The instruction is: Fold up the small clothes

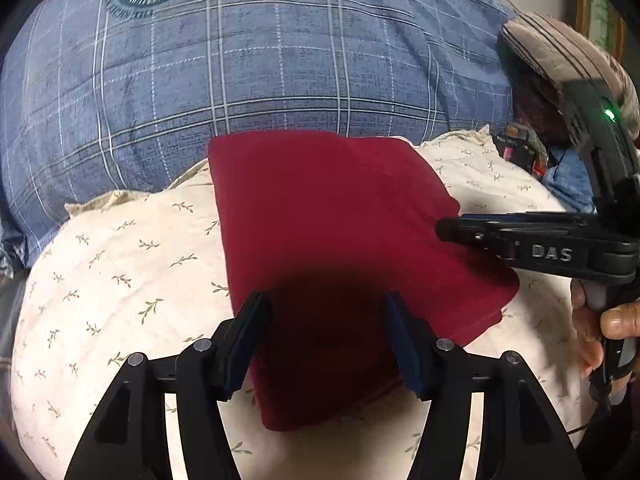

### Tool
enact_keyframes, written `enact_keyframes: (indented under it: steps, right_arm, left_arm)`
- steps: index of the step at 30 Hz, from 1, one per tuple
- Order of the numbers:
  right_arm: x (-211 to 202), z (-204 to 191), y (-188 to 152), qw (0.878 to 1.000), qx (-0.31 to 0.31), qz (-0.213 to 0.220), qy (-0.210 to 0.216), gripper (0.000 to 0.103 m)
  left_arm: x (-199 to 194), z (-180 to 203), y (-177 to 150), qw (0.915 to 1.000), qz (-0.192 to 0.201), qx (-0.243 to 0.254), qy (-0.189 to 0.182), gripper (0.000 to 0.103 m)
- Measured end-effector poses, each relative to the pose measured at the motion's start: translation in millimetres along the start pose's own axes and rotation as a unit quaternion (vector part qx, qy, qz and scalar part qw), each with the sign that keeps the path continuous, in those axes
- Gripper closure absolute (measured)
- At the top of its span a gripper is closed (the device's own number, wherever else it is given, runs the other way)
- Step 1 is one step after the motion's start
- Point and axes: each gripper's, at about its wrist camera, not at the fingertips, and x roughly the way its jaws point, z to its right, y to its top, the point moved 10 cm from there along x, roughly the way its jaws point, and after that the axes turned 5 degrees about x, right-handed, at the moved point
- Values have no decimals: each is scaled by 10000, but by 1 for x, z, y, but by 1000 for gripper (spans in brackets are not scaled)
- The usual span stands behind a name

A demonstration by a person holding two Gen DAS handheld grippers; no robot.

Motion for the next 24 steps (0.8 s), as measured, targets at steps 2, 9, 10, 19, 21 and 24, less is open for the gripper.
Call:
enact_keyframes:
  steps: [2,9,10,19,21,24]
  right_arm:
    - [-12,0,5,9993,138,209,259,54]
    - [5,22,28,9861,1202,337,1095,3]
    - [14,24,29,9851,1240,228,1168,3]
    - [46,-4,25,9884,738,-45,1328,29]
    - [31,-11,29,9871,741,94,1419,51]
    - [3,-27,29,9824,773,153,1696,55]
  left_arm:
    - [-7,-11,6,9988,58,-394,-297,43]
    - [3,-52,20,9866,76,-1322,-957,36]
    - [9,-53,20,9854,24,-1338,-1048,36]
    - [58,-54,23,9786,-145,-1504,-1398,31]
    - [54,-53,27,9790,-118,-1457,-1418,43]
    - [23,-49,33,9793,43,-1318,-1536,54]
